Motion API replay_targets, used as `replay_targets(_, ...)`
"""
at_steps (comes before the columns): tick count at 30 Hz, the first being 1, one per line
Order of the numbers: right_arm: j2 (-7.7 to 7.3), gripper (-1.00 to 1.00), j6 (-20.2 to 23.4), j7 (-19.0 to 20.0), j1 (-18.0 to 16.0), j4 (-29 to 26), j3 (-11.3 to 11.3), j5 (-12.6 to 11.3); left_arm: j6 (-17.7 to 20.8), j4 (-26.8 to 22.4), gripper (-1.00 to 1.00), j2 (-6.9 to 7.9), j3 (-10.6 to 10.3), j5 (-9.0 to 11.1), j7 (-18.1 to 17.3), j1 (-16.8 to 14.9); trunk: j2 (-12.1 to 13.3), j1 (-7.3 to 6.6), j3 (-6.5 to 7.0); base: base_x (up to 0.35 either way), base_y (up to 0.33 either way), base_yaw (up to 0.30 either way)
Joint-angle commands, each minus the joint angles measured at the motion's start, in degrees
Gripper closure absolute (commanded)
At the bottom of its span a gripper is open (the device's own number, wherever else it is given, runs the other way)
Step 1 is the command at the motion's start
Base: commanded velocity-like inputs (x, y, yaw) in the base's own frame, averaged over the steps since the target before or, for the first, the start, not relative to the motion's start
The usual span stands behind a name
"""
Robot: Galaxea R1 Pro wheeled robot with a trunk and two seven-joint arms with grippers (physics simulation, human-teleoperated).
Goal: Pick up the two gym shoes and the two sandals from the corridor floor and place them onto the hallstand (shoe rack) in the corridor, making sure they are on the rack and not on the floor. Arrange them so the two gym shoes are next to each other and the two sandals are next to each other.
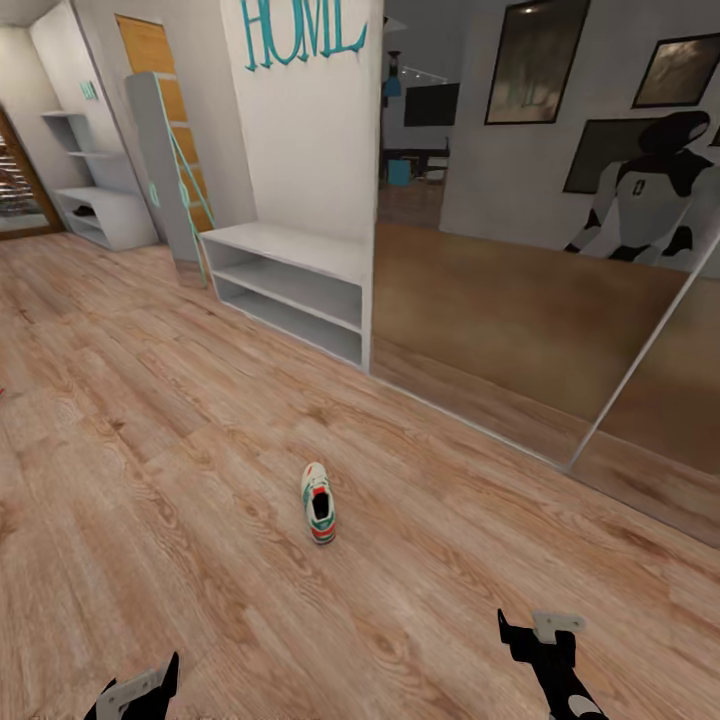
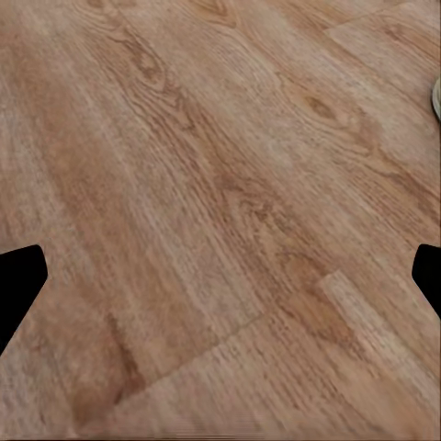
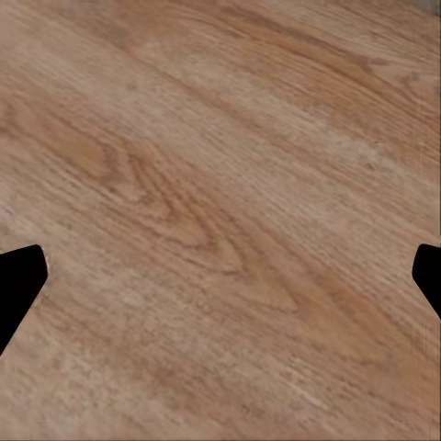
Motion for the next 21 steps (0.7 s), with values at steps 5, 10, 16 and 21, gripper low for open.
replay_targets(5,-0.03,-1.0,-0.1,-0.37,-0.01,-0.03,0.49,-0.24,-0.11,0.08,-1.0,-0.04,0.39,-0.01,-0.54,-0.07,-0.02,-0.01,-0.1,0.0,0.0,0.278)
replay_targets(10,-0.09,-1.0,-0.1,-0.37,-0.01,-0.01,0.49,-0.24,-0.11,0.06,-1.0,-0.05,0.39,-0.07,-0.54,-0.07,-0.02,-0.01,-0.19,0.0,0.0,0.278)
replay_targets(16,-0.11,-1.0,-0.1,-0.36,-0.01,0.05,0.49,-0.22,-0.11,0.07,-1.0,-0.05,0.37,-0.08,-0.54,-0.07,-0.02,-0.01,-0.31,0.0,0.0,0.278)
replay_targets(21,-0.11,-1.0,-0.1,-0.37,-0.01,0.06,0.49,-0.23,-0.11,0.09,-1.0,-0.05,0.32,-0.14,-0.54,-0.06,-0.02,-0.01,-0.41,0.0,0.0,0.278)
